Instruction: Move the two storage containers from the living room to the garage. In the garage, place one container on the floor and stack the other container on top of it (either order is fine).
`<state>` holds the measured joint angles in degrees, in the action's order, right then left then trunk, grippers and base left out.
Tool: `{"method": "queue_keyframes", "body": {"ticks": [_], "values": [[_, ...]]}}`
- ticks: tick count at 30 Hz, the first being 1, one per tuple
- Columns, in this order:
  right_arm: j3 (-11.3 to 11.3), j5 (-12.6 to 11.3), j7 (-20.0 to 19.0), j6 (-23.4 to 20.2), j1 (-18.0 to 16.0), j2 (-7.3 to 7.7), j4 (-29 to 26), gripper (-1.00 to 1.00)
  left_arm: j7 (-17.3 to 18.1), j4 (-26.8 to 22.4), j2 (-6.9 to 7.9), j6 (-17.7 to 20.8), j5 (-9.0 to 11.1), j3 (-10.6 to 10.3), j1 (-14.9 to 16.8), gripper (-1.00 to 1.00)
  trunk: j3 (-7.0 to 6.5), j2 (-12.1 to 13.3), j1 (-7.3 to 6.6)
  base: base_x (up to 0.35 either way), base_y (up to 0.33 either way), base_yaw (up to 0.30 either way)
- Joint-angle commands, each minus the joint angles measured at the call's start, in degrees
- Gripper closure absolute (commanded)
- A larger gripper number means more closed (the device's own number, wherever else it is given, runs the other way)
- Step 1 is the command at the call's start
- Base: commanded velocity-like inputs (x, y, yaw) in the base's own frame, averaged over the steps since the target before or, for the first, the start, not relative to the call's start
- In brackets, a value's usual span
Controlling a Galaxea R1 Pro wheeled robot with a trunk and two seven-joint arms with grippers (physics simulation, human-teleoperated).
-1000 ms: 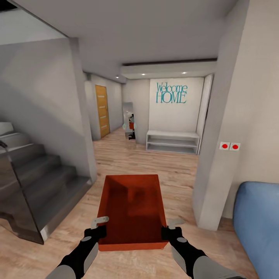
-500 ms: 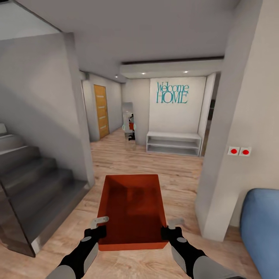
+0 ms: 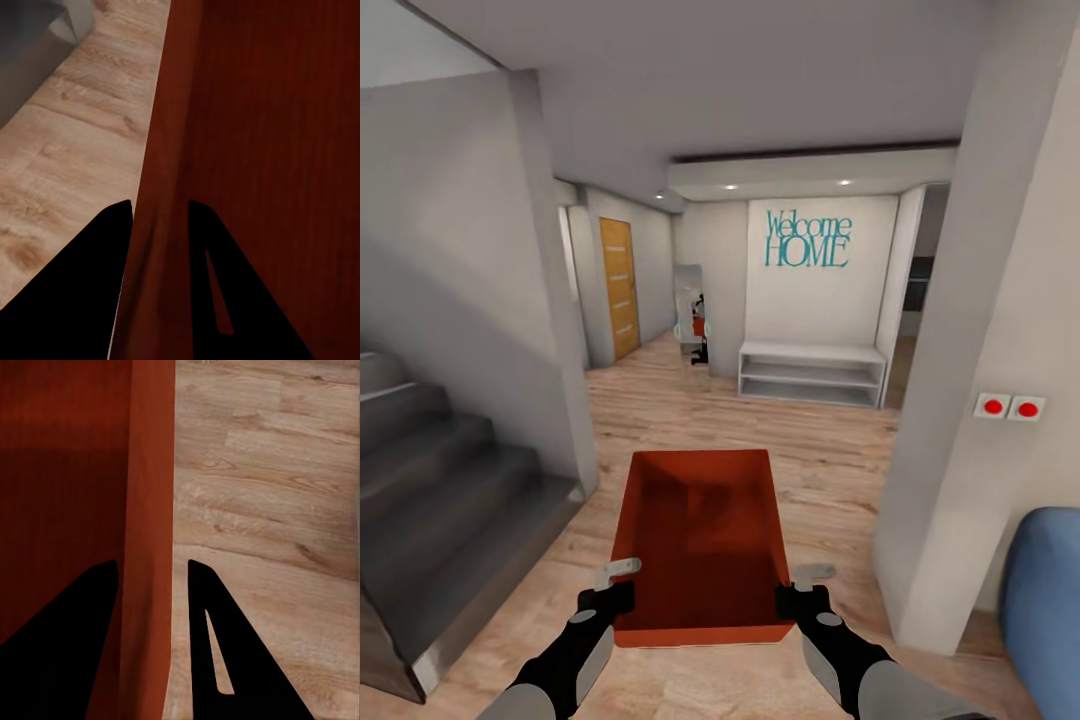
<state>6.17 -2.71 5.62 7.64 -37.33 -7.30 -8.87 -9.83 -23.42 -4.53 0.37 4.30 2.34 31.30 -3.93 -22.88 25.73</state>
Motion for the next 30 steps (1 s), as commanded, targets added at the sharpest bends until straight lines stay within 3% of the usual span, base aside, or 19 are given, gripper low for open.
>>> {"method": "queue_keyframes", "body": {"ticks": [1,30], "values": [[-0.37,-0.45,0.44,0.19,-0.04,0.6,0.16,1.0,-0.28,-0.24,0.93,0.05,-0.26,0.61,0.04,1.0,0.02,-0.04,0.05,0.321,0.0,0.0],[-0.63,-0.61,0.53,0.45,-0.02,0.58,0.22,1.0,-0.43,-0.4,1.01,0.02,-0.26,0.62,0.04,1.0,0.02,-0.04,0.05,0.321,0.0,0.0]]}}
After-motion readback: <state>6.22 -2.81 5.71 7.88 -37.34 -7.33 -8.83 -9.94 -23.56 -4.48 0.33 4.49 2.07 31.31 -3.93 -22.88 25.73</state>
